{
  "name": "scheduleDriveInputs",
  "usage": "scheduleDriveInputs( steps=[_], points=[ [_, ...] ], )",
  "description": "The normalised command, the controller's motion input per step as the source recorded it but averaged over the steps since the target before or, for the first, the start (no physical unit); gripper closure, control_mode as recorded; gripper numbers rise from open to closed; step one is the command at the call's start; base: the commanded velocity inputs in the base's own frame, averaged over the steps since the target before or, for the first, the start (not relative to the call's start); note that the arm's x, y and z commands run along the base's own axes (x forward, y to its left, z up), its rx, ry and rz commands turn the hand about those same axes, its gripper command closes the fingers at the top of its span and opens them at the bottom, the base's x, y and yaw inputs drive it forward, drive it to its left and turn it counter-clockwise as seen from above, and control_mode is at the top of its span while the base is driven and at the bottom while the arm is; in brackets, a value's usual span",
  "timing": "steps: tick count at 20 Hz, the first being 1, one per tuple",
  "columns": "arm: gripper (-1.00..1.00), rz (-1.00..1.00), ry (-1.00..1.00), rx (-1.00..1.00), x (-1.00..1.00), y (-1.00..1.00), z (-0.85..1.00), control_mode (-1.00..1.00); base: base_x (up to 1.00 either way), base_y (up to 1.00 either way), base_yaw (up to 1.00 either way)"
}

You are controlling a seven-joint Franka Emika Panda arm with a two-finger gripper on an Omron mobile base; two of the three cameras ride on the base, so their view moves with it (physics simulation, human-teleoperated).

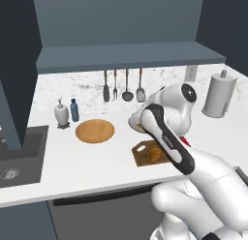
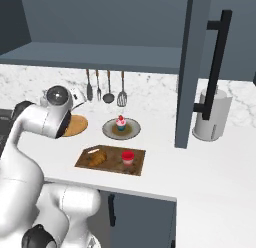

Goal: From the different types of pastries on the counter, select a croissant and place it on the cutting board. Then retrieve a jar of jam from the cabinet and place it alongside the croissant on the cutting board.

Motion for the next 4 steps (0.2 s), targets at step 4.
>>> scheduleDriveInputs(
  steps=[4],
  points=[
    [-1.0,-0.18,0.0,-0.14,-0.1,0.97,0.54,-1.0,0.0,0.0,0.0]
  ],
)
